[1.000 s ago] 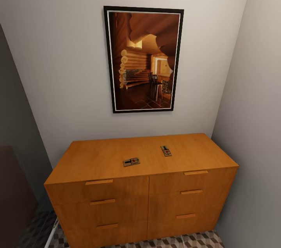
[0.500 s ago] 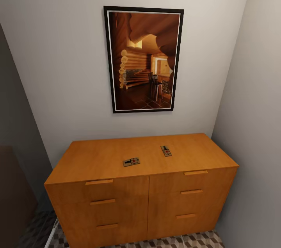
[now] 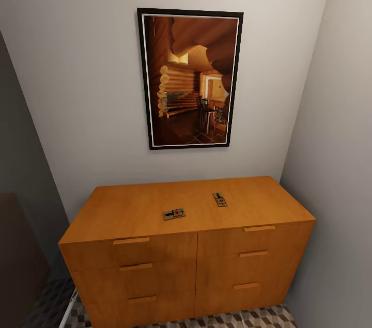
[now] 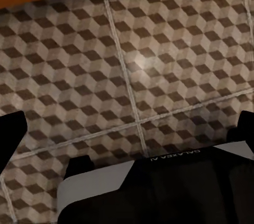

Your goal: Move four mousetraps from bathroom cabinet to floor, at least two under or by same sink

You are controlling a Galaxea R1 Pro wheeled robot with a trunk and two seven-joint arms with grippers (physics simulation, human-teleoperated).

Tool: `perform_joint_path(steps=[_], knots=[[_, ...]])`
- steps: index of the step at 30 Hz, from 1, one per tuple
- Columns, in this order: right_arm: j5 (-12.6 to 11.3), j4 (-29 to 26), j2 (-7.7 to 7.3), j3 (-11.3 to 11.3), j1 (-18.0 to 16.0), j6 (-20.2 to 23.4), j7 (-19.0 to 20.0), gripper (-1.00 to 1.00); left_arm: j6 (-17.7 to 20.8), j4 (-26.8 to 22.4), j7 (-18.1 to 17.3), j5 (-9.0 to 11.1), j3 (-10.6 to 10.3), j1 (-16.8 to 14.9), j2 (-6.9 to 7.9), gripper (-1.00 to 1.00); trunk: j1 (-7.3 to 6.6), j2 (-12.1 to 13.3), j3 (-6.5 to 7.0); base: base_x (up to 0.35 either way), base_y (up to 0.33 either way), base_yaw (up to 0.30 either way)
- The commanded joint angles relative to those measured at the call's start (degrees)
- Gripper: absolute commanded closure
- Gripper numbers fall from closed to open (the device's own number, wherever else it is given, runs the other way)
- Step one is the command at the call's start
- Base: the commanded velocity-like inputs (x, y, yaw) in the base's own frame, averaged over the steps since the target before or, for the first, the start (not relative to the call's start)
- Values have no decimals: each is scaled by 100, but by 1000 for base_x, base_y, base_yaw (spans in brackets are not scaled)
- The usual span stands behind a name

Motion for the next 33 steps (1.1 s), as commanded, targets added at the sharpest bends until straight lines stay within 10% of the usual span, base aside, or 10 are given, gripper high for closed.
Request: perform_joint_path(steps=[1, 16, 33], knots=[[56, -21, -15, 25, 3, 47, -16, -100, 20, -42, 41, 64, -8, -4, 48, -100, 1, -6, -8, 0, 0, 0], [54, -209, -140, -1, -176, 467, -14, -100, 158, -722, -20, 64, 607, -42, 675, -100, 1, -6, -8, 0, 0, 0], [54, -1554, -355, -548, -245, 1615, 295, -100, 420, -950, -33, 28, 668, -74, 711, -100, 1, -6, -8, 0, 0, 0]])
